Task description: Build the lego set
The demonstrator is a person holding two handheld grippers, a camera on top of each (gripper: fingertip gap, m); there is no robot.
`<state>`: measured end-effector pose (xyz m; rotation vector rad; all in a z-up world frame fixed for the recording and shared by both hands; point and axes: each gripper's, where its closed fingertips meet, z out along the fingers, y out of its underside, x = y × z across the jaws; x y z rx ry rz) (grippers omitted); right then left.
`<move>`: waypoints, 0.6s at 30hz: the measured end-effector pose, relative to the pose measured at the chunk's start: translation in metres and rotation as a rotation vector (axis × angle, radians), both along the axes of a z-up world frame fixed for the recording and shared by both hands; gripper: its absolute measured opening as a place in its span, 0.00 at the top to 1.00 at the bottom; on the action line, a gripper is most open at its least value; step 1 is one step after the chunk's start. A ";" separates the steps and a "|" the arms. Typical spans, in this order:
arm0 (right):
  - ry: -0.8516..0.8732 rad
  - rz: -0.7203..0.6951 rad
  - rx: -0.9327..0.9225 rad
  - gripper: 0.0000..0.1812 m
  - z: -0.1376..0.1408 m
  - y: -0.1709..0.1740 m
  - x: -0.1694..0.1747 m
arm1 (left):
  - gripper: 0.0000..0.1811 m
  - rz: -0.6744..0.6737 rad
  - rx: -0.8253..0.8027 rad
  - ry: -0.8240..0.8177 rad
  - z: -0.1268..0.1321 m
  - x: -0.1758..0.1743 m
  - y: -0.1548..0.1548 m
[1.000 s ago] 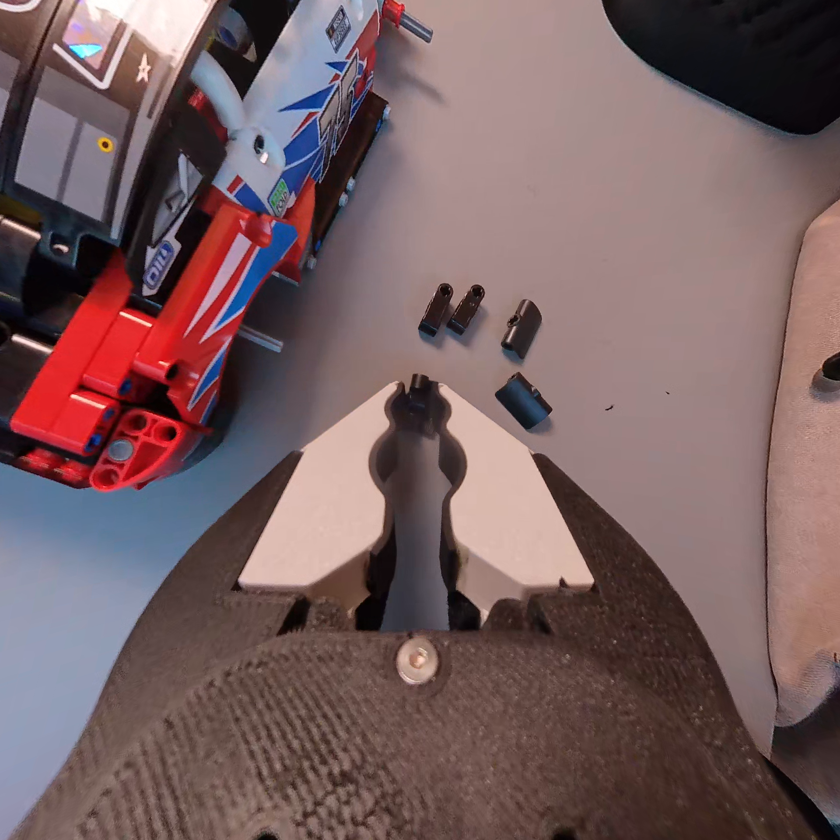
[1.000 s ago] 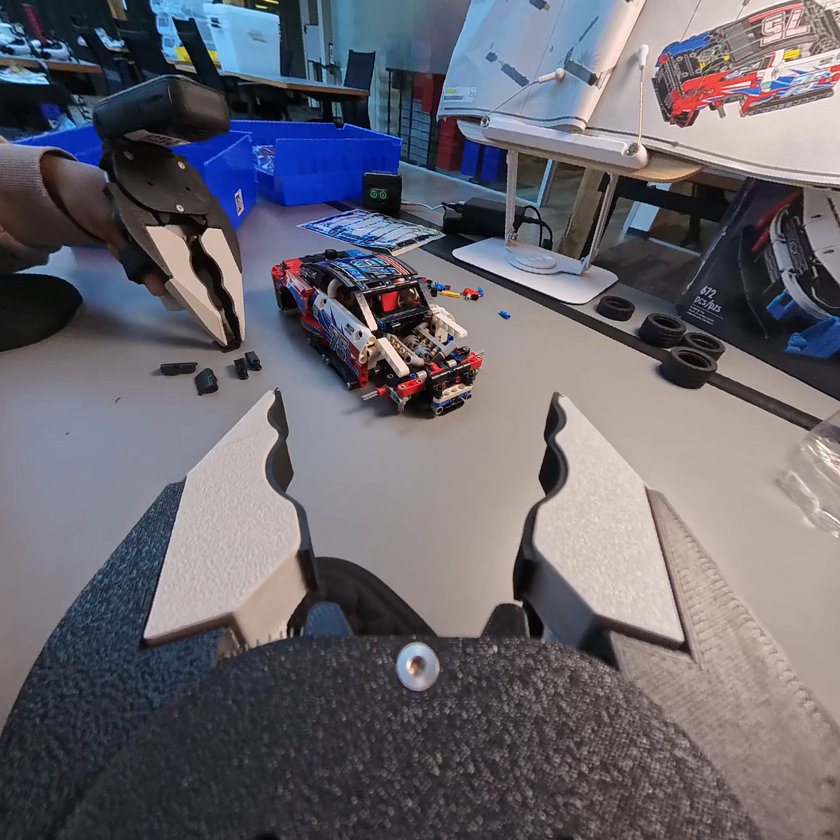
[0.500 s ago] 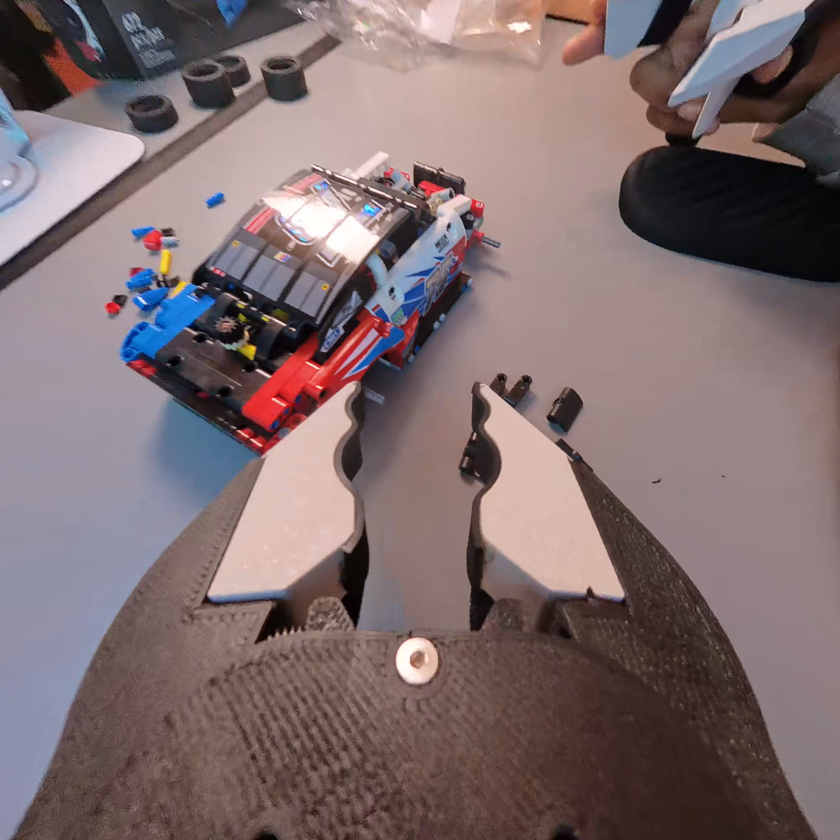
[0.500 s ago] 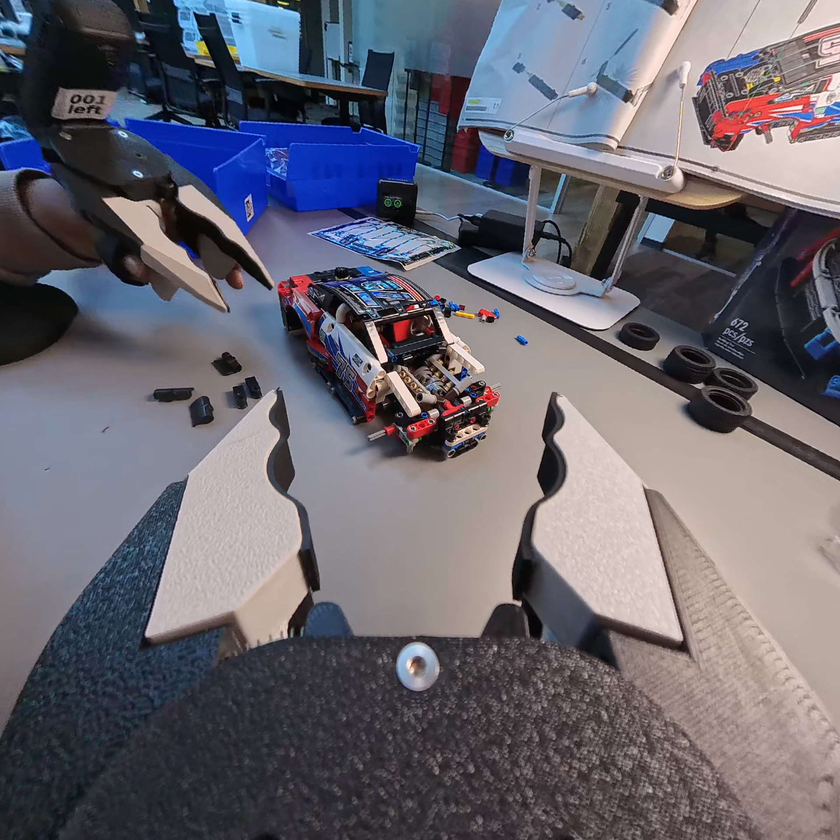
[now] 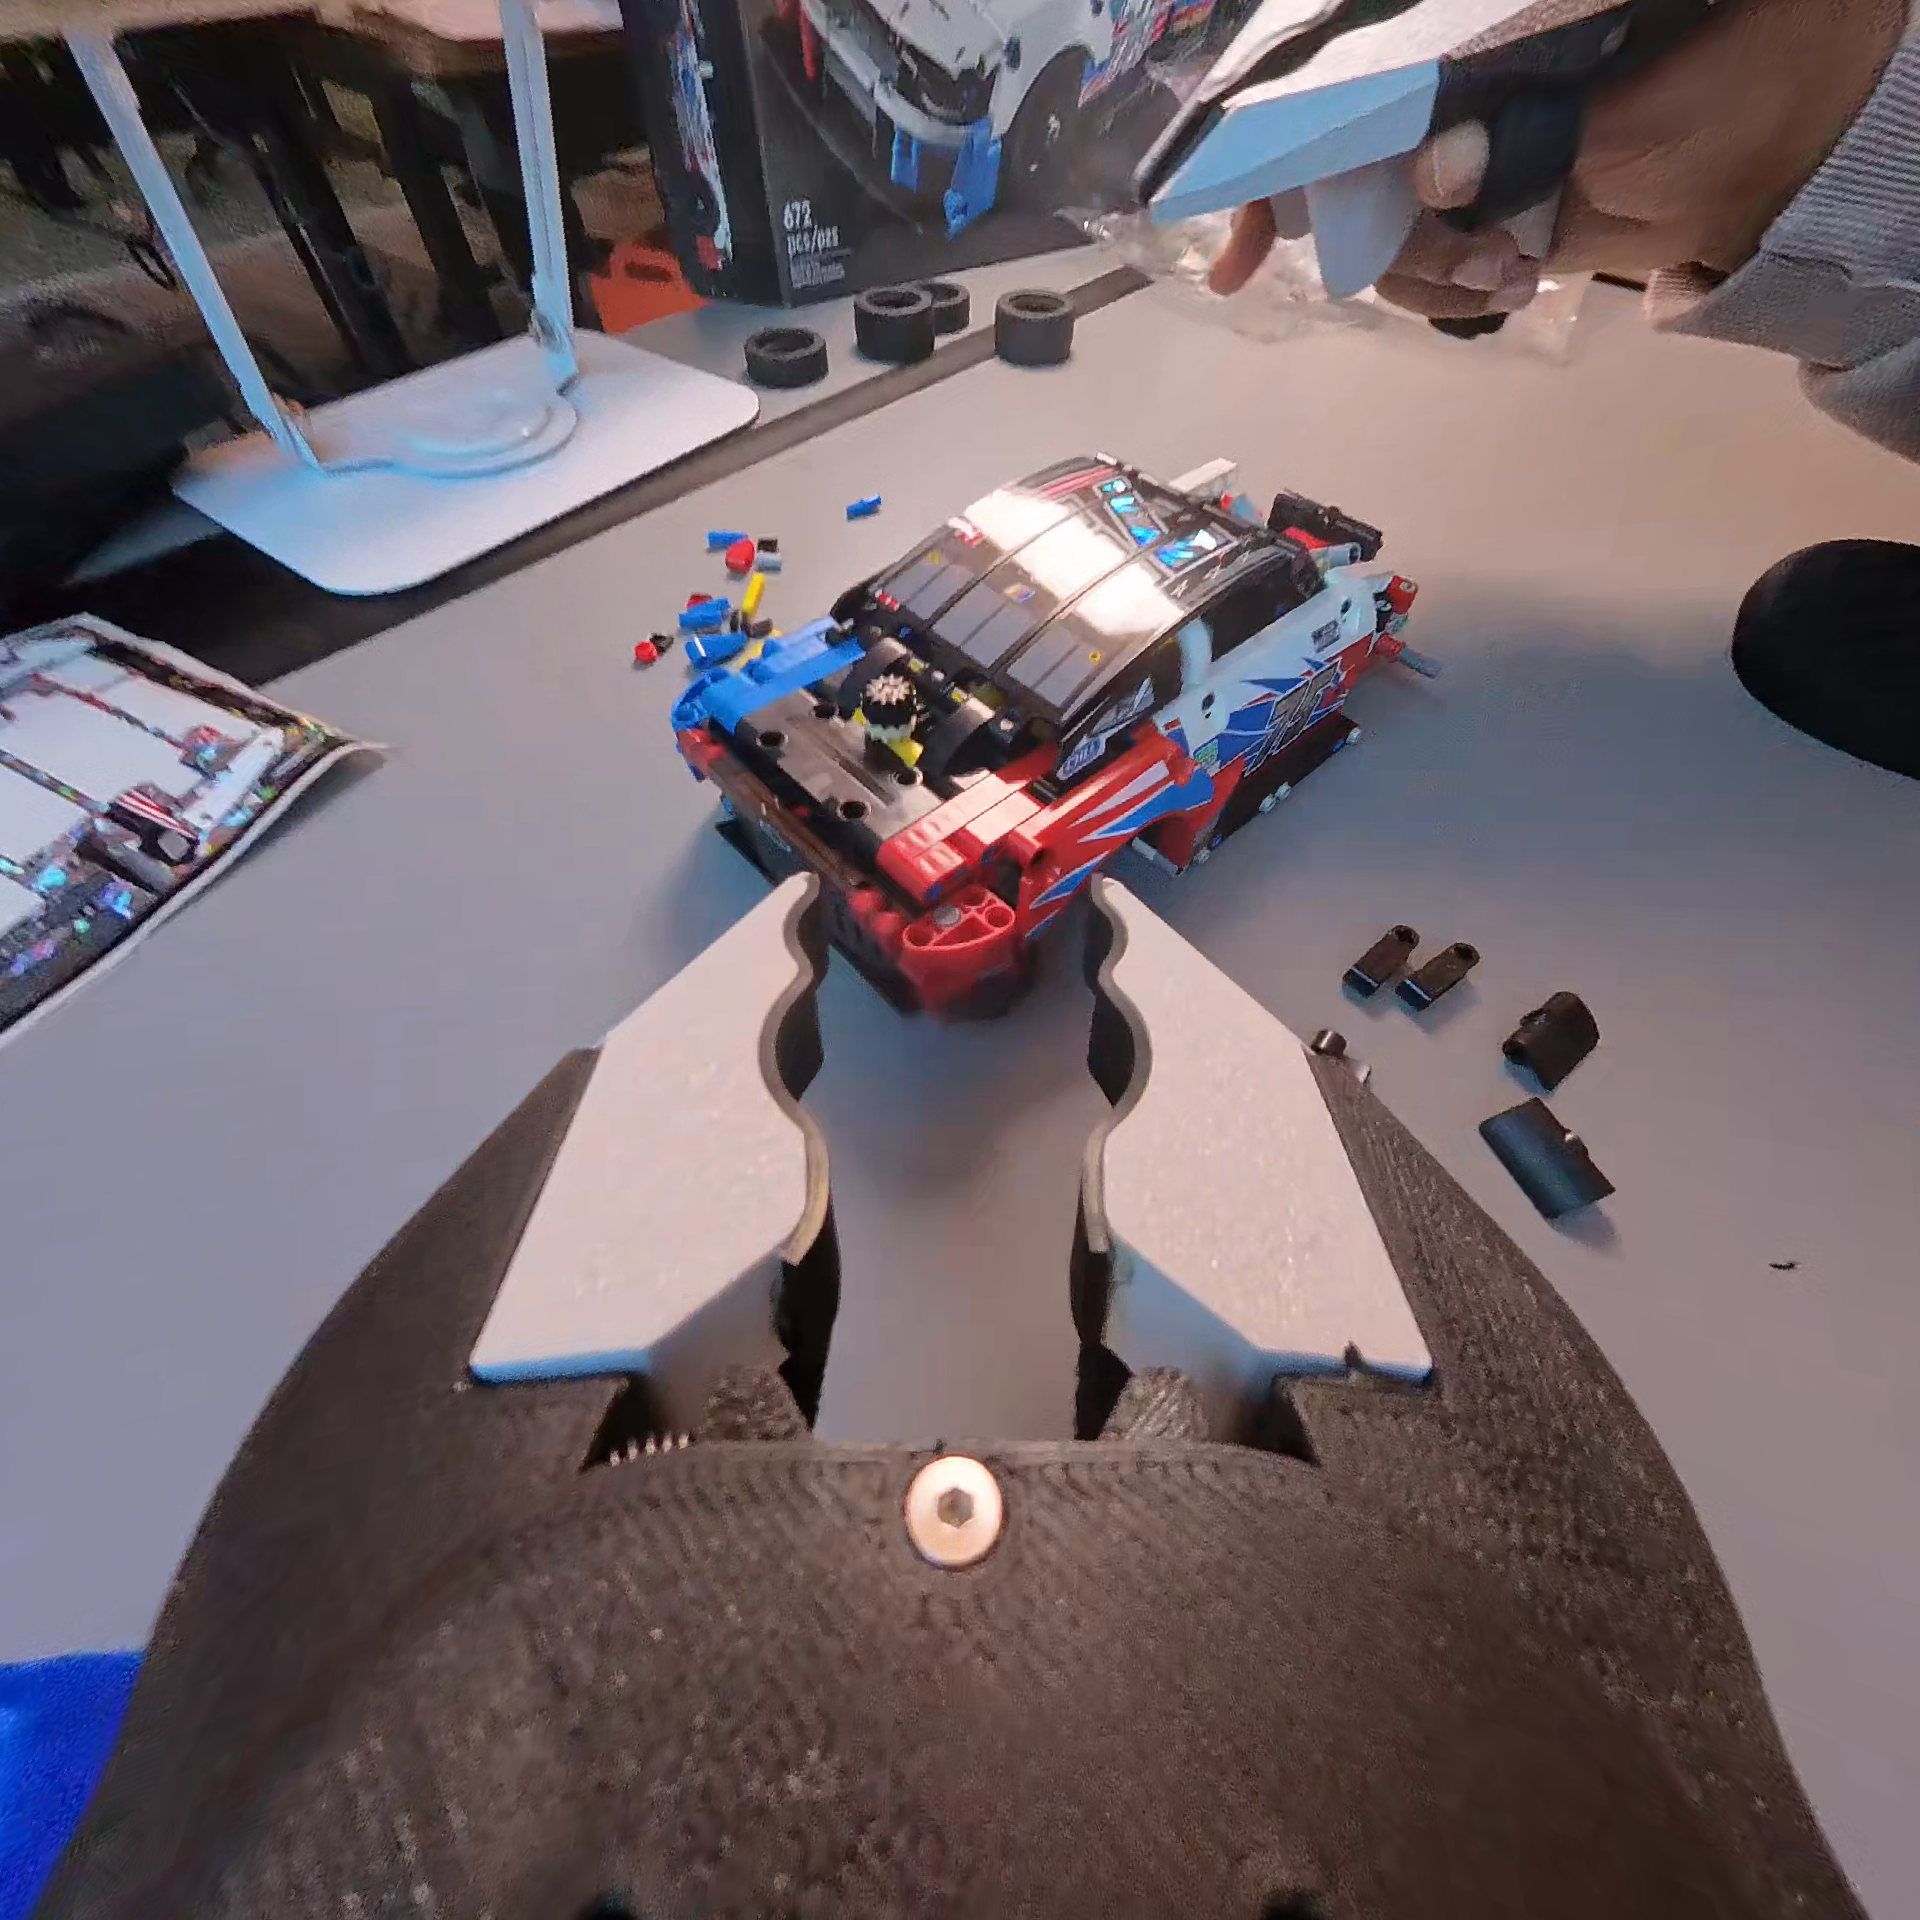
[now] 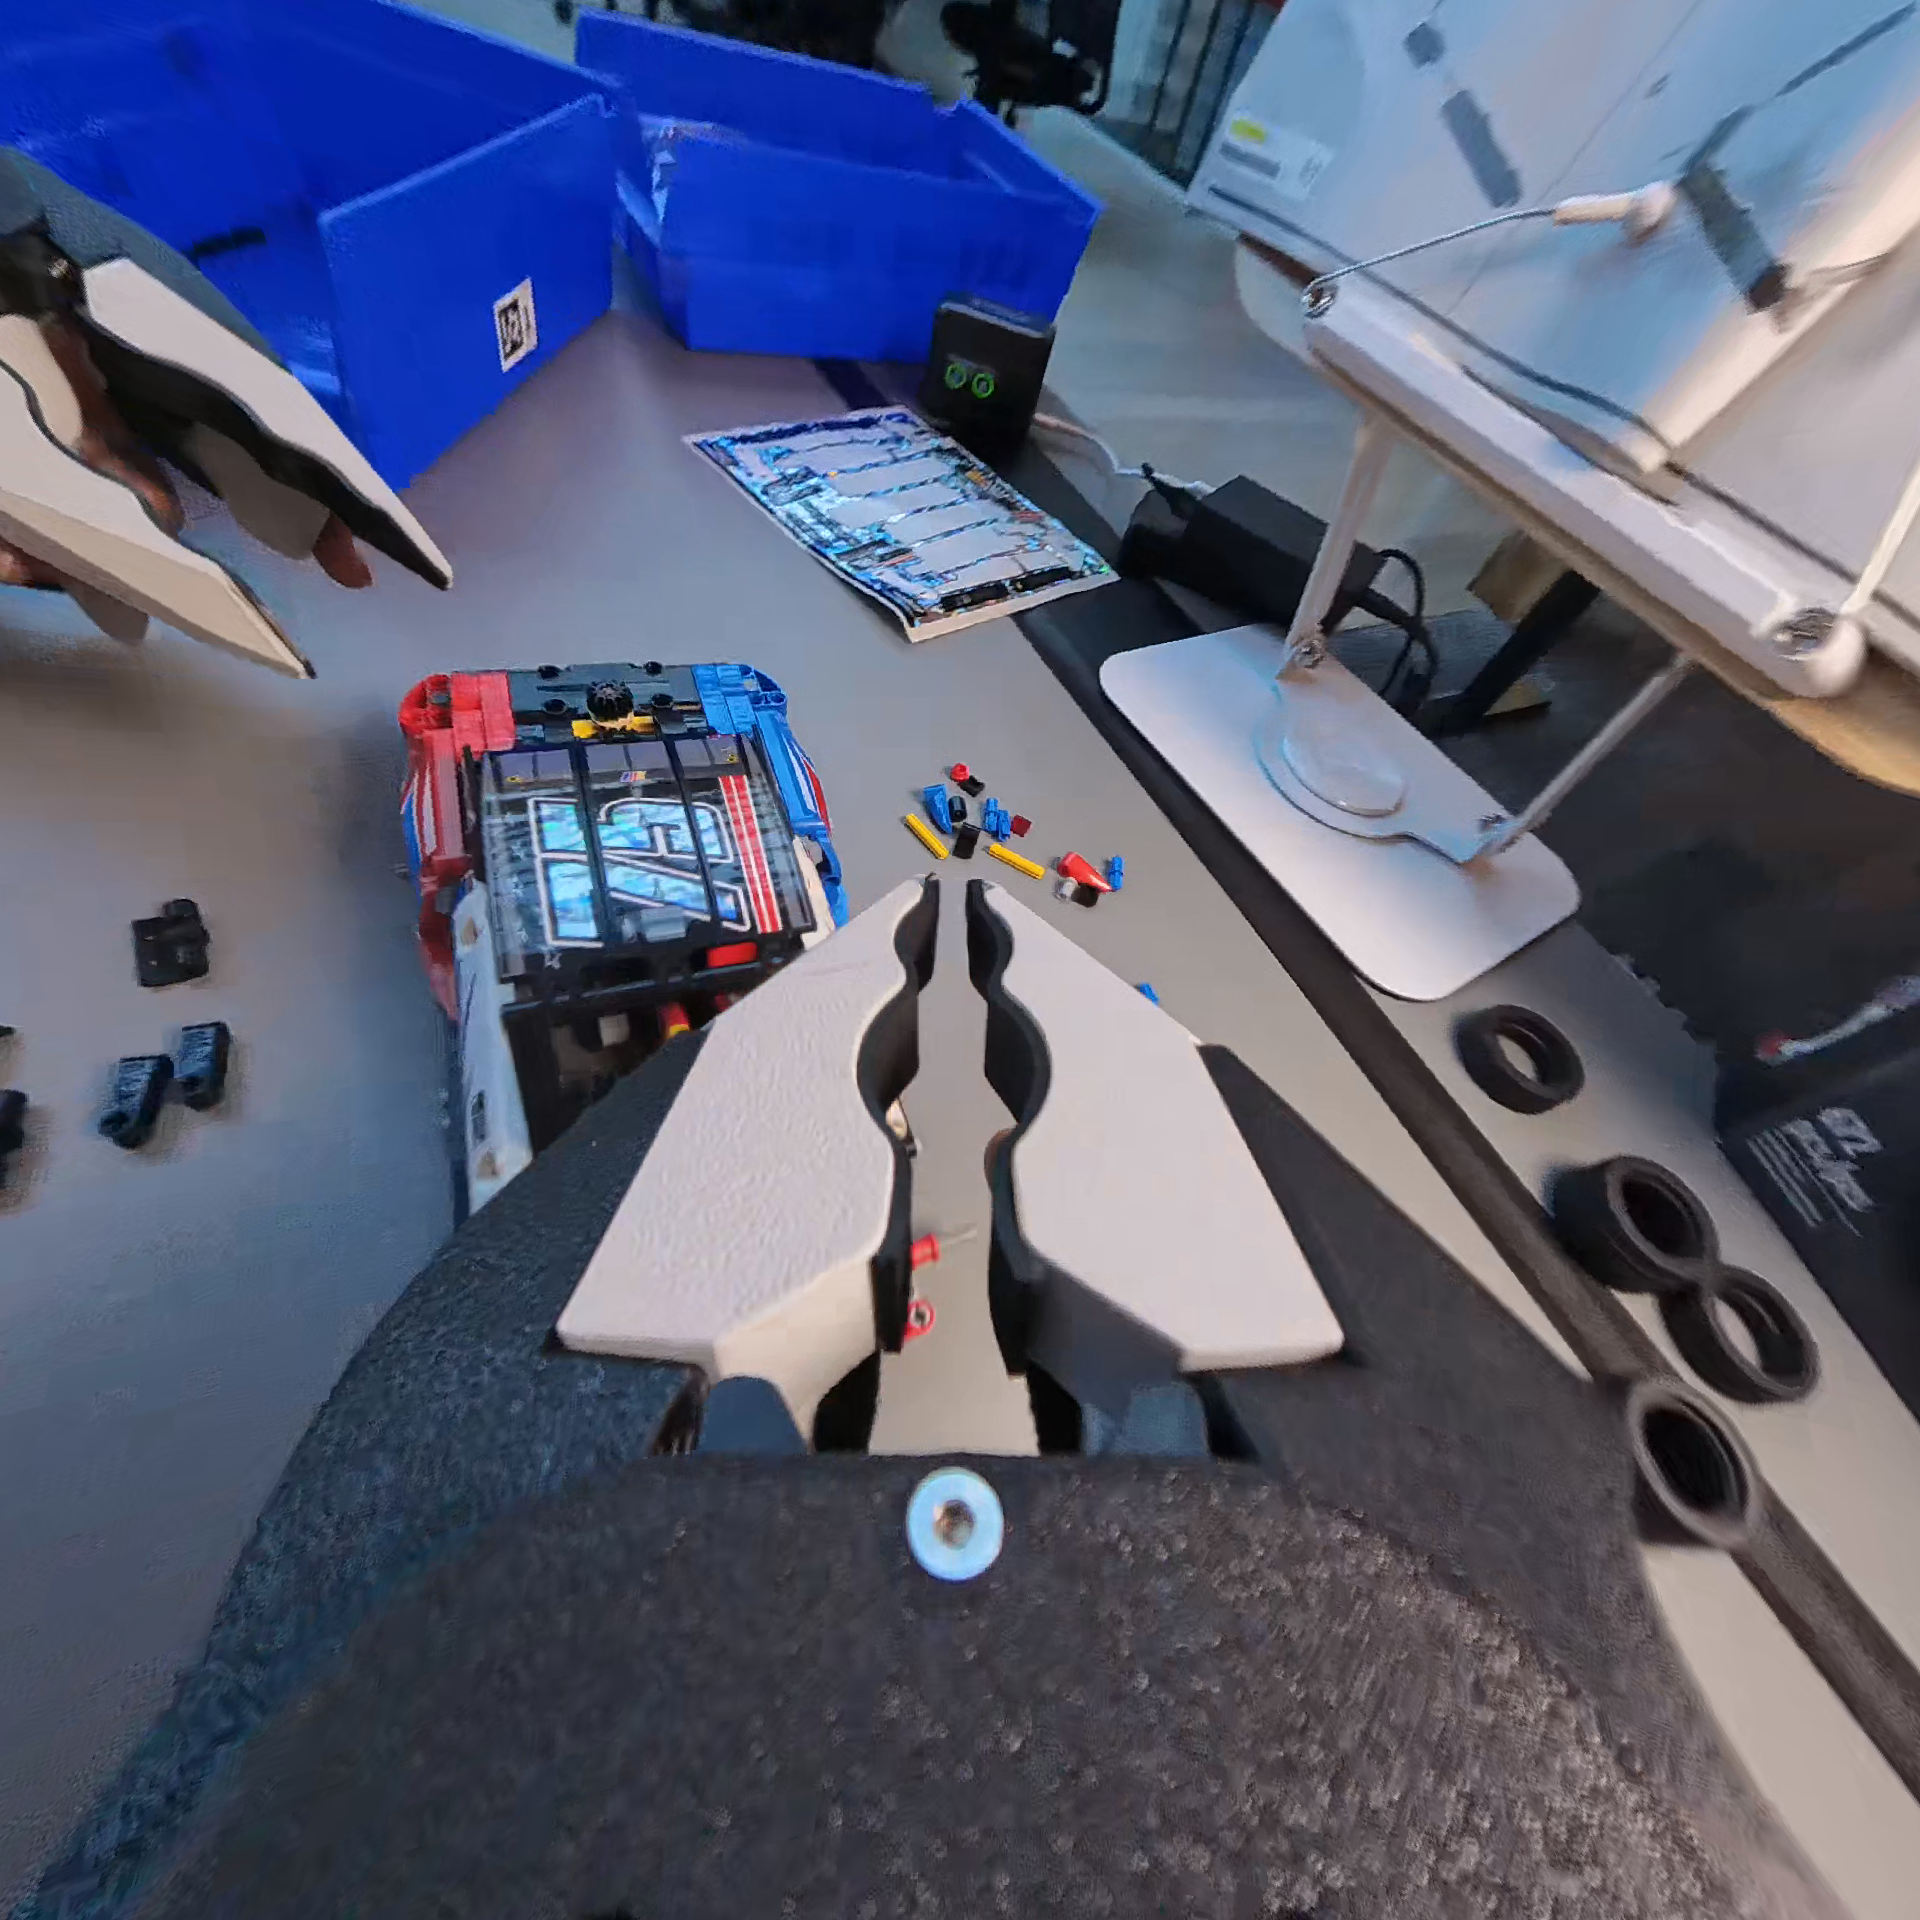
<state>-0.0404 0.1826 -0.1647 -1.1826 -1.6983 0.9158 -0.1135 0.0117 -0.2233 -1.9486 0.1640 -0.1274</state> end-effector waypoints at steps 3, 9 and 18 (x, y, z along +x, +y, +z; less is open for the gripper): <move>-0.069 0.091 -0.049 0.91 -0.015 -0.004 -0.042 | 0.69 -0.014 -0.124 -0.114 -0.023 0.006 0.006; -0.215 0.210 0.057 0.89 -0.049 -0.002 -0.098 | 0.75 -0.030 -0.241 -0.066 -0.047 0.016 0.022; -0.494 0.332 0.121 0.92 -0.108 0.005 -0.127 | 0.81 -0.142 -0.185 0.007 -0.040 0.039 0.018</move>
